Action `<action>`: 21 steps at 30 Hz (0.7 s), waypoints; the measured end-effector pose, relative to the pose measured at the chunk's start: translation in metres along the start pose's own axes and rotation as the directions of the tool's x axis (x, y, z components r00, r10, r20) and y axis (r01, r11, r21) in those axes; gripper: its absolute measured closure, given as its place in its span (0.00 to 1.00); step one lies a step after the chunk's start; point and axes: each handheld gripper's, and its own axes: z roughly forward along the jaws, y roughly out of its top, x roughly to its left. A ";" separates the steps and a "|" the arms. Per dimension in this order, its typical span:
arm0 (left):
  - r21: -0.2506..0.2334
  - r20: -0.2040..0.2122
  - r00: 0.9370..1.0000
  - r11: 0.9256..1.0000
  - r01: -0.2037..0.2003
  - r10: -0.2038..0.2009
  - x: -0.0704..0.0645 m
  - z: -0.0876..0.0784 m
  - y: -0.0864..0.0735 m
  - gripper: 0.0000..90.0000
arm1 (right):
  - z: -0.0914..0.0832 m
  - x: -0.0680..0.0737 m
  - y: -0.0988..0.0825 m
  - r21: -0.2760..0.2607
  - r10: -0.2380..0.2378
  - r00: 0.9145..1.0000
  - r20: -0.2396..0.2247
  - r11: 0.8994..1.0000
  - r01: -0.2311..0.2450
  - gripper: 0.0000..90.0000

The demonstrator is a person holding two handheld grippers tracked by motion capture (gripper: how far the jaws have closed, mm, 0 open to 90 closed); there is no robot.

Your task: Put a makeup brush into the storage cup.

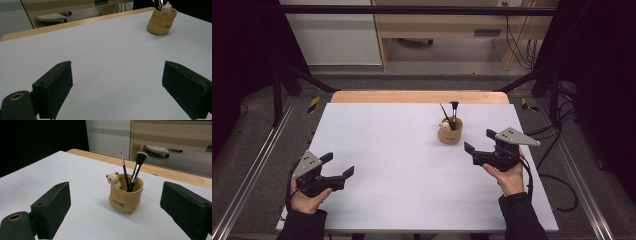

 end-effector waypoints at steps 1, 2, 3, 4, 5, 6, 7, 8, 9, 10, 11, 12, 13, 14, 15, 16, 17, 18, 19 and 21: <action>0.000 -0.001 1.000 1.000 0.001 -0.001 0.000 0.000 0.000 0.10 | -0.002 0.000 -0.002 -0.003 -0.001 1.000 0.002 1.000 0.001 0.11; 0.001 0.000 1.000 1.000 0.000 0.000 0.000 0.000 0.000 0.10 | -0.004 0.000 -0.003 -0.004 0.001 1.000 0.003 1.000 -0.001 0.10; 0.002 -0.001 1.000 1.000 -0.001 0.001 0.000 0.000 0.000 0.10 | -0.006 -0.001 -0.005 -0.008 0.003 1.000 0.001 1.000 -0.003 0.10; 0.001 0.000 1.000 1.000 -0.001 0.001 -0.001 0.000 0.000 0.10 | -0.008 -0.001 -0.007 -0.009 0.004 1.000 0.002 1.000 -0.004 0.10; 0.001 0.000 1.000 1.000 -0.001 0.001 -0.001 0.000 0.000 0.10 | -0.010 -0.001 -0.008 -0.012 0.009 1.000 -0.001 1.000 -0.009 0.09; 0.001 0.000 1.000 1.000 -0.002 0.002 -0.001 0.000 0.000 0.10 | -0.011 -0.002 -0.010 -0.011 0.008 1.000 -0.001 1.000 -0.008 0.09; 0.001 0.000 1.000 1.000 -0.001 0.001 -0.001 0.000 0.000 0.10 | -0.013 -0.002 -0.012 -0.011 0.010 1.000 0.001 1.000 -0.010 0.08; 0.001 0.000 1.000 1.000 -0.002 0.002 -0.001 0.001 0.000 0.10 | -0.014 -0.003 -0.014 -0.011 0.010 1.000 0.002 1.000 -0.010 0.08; 0.002 -0.001 1.000 1.000 -0.003 0.003 -0.001 0.001 0.000 0.10 | -0.016 -0.003 -0.016 -0.009 0.010 1.000 0.004 1.000 -0.010 0.08; 0.002 -0.001 1.000 1.000 -0.004 0.004 -0.001 0.001 0.000 0.10 | -0.017 -0.004 -0.018 -0.010 0.011 1.000 0.003 1.000 -0.011 0.08; 0.002 -0.001 1.000 1.000 -0.004 0.004 -0.001 0.001 0.000 0.10 | -0.018 -0.005 -0.020 -0.010 0.009 1.000 0.003 1.000 -0.009 0.08; 0.003 -0.001 1.000 1.000 -0.004 0.004 -0.001 0.001 0.000 0.10 | -0.019 -0.006 -0.022 -0.008 0.008 1.000 0.001 1.000 -0.008 0.07; 0.003 -0.002 1.000 1.000 -0.004 0.004 -0.002 0.001 0.000 0.10 | -0.021 -0.006 -0.024 -0.008 0.010 1.000 0.002 1.000 -0.010 0.07; 0.003 -0.001 1.000 1.000 -0.006 0.006 -0.002 0.001 0.000 0.10 | -0.022 -0.007 -0.025 -0.008 0.008 1.000 0.003 1.000 -0.008 0.07; 0.004 -0.001 1.000 1.000 -0.006 0.006 -0.002 0.001 0.000 0.10 | -0.023 -0.008 -0.027 -0.010 0.009 1.000 0.002 1.000 -0.009 0.07; 0.004 -0.001 1.000 1.000 -0.006 0.006 -0.002 0.001 0.000 0.10 | -0.024 -0.009 -0.029 -0.012 0.006 1.000 0.000 1.000 -0.006 0.07; 0.005 -0.001 1.000 1.000 -0.007 0.007 -0.002 0.001 0.000 0.09 | -0.025 -0.009 -0.030 -0.012 0.013 1.000 0.001 1.000 -0.013 0.07; 0.005 -0.001 1.000 1.000 -0.007 0.007 -0.002 0.001 0.000 0.09 | -0.026 -0.010 -0.032 -0.012 0.012 1.000 0.001 1.000 -0.012 0.07; 0.006 -0.001 1.000 1.000 -0.007 0.007 -0.002 0.001 0.000 0.09 | -0.027 -0.011 -0.034 -0.011 0.012 1.000 0.002 1.000 -0.012 0.07; 0.006 -0.001 1.000 1.000 -0.007 0.007 -0.002 0.001 0.000 0.09 | -0.029 -0.013 -0.037 -0.007 0.018 1.000 0.002 1.000 -0.018 0.07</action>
